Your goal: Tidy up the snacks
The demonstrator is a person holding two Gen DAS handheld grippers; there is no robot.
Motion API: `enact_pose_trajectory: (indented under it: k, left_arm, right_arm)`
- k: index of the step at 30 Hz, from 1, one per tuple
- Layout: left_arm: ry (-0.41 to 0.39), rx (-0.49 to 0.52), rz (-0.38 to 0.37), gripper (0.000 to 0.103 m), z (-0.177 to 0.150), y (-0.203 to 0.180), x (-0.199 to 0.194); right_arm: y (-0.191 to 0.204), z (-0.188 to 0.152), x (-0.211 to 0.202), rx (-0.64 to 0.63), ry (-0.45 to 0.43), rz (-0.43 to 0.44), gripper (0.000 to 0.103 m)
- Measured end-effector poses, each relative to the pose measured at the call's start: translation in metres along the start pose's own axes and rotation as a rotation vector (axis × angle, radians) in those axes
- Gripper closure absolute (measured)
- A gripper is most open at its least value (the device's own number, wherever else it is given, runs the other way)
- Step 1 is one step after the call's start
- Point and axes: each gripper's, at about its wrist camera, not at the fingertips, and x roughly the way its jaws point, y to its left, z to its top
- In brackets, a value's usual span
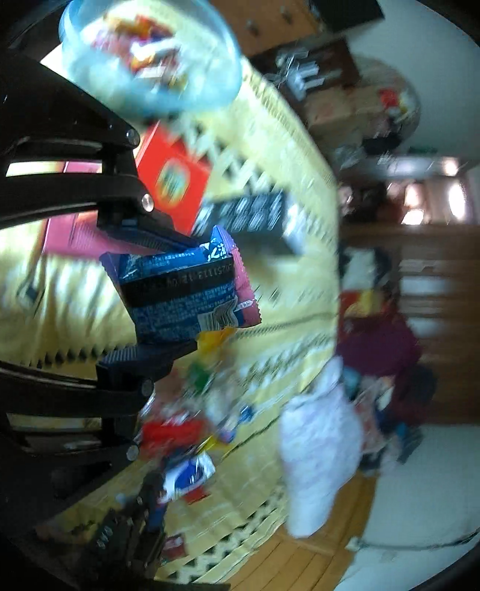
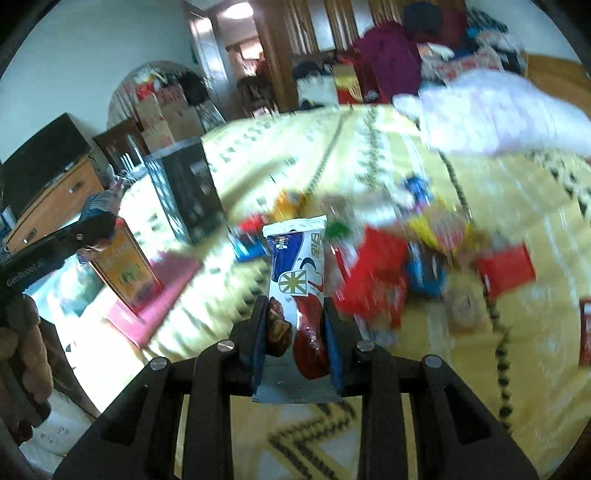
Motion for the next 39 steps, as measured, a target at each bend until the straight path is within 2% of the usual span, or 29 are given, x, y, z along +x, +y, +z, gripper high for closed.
enact_pose_trajectory:
  k: [4,11,20,26,30,39]
  left_arm:
    - [-0.048,-0.062,0.100,0.056,0.017,0.053,-0.018]
    - [-0.096,-0.144,0.234,0.056,0.029,0.126,-0.038]
    - [-0.100,-0.217,0.400,0.056,0.024,0.194,-0.040]
    - [-0.087,-0.261,0.442,0.056,0.015,0.225,-0.039]
    - [-0.089,-0.292,0.452,0.056,0.012,0.245,-0.042]
    - [-0.084,-0.325,0.464,0.056,0.011,0.276,-0.041]
  right_arm:
    - [0.036,0.036,-0.004,-0.048,-0.053,0.045,0.072]
    - [0.123,0.094,-0.001,-0.147,-0.118,0.152,0.072]
    - [0.245,0.139,0.023,-0.247,-0.100,0.327,0.072]
    - [0.319,0.150,0.045,-0.312,-0.050,0.421,0.072]
    - [0.351,0.156,0.063,-0.331,-0.013,0.460,0.072]
    - [0.391,0.163,0.092,-0.353,0.044,0.512,0.072]
